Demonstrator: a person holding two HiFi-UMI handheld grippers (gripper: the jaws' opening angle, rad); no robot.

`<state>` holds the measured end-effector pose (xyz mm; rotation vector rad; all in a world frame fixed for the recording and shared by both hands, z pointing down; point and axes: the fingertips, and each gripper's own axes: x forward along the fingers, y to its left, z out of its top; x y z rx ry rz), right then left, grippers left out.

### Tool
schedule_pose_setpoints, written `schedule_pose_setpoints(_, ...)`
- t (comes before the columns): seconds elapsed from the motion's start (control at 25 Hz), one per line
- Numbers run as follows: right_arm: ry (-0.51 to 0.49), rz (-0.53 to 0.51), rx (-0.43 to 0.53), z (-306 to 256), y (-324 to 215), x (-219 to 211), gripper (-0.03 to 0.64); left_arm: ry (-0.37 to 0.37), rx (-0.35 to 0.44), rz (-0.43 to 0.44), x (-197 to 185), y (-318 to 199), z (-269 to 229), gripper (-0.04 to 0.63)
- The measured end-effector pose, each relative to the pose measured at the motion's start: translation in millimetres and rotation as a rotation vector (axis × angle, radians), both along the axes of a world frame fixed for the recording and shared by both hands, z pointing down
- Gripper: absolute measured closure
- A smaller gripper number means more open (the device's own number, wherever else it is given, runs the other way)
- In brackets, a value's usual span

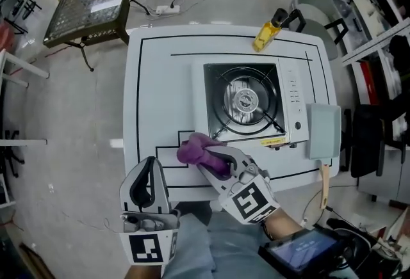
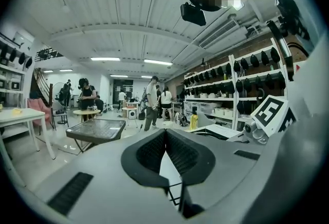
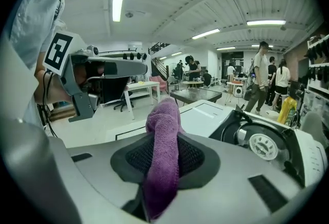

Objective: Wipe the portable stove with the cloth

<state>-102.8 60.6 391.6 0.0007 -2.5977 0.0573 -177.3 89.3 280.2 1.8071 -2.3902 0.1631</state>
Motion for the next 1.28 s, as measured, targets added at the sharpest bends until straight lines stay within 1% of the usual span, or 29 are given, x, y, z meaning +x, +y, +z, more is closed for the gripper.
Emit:
schedule_pose_setpoints(0.16, 0.01, -0.009, -0.019, 19, -2, 3, 0.491, 0.024, -0.05, -0.03, 0, 2, 22, 0.577)
schedule_pose_setpoints(0.28, 0.008, -0.008, -0.045, 21, -4, 8, 0.491, 0.011, -0.029, -0.022, 7, -5, 17, 0.577)
schedule_pose_setpoints(0.4, 0.006, 0.001, -0.06, 21, -8, 17, 0.491, 0.012, -0.075, -0.027, 17, -4, 25, 0.577)
schedule_pose_setpoints(0.52, 0.005, 0.014, -0.07, 20, -15, 29, 0.491, -0.003, -0.072, -0.012, 30, -14, 21, 0.577)
schedule_pose_setpoints(0.64, 0.002, 0.033, -0.081, 20, -23, 41, 0.491, 0.012, -0.081, 0.004, 45, -22, 24, 0.577)
schedule_pose_setpoints(0.76, 0.01, 0.038, -0.073, 21, -30, 55, 0.491, 0.012, -0.073, 0.022, 58, -32, 22, 0.577)
schedule_pose_setpoints(0.88, 0.005, 0.076, -0.095, 23, -39, 69, 0.491, 0.014, -0.005, 0.061, 74, -52, 8, 0.577)
schedule_pose_setpoints(0.92, 0.005, 0.084, -0.096, 23, -42, 74, 0.491, 0.016, 0.004, 0.069, 78, -56, 7, 0.577)
schedule_pose_setpoints(1.0, 0.014, 0.089, -0.085, 25, -48, 85, 0.491, 0.014, 0.003, 0.083, 87, -62, 7, 0.577)
schedule_pose_setpoints(1.2, 0.013, 0.127, -0.094, 26, -64, 109, 0.491, 0.013, -0.032, 0.106, 110, -74, 15, 0.577)
schedule_pose_setpoints(1.28, 0.015, 0.136, -0.094, 27, -69, 118, 0.491, 0.008, -0.017, 0.127, 120, -83, 11, 0.577)
